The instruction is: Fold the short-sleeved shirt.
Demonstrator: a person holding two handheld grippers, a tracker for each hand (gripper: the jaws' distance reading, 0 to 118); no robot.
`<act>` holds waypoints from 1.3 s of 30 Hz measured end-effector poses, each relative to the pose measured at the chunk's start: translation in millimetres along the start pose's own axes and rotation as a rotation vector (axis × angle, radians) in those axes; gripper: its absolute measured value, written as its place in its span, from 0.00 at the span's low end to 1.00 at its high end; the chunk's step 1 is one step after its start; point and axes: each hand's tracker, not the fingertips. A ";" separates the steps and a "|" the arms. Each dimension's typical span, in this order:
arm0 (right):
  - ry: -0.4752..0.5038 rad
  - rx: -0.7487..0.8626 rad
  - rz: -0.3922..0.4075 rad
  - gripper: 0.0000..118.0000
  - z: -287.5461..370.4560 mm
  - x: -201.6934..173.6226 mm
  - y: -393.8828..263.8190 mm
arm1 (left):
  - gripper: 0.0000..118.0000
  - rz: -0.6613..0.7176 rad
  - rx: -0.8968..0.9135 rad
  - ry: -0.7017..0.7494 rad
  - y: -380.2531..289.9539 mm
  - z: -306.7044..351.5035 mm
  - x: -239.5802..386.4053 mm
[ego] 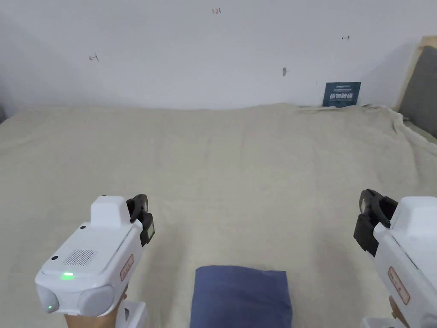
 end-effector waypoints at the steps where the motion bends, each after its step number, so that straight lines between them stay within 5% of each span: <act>1: 0.001 0.003 0.001 0.00 -0.6 -1.4 -0.9 | 0.00 -0.001 -0.001 0.005 -1.4 1.4 -2.2; 14: 0.051 -0.080 -0.027 0.00 -20.4 -37.9 -57.4 | 0.00 0.053 -0.033 0.015 -12.4 7.5 -22.6; 31: 0.130 -0.399 0.069 0.00 -60.0 -111.4 -214.2 | 0.00 0.115 -0.104 0.021 -35.3 8.9 -47.5; 39: 0.130 -0.478 -0.015 0.00 -65.8 -113.3 -255.7 | 0.00 0.132 -0.134 0.014 -45.8 5.0 -46.7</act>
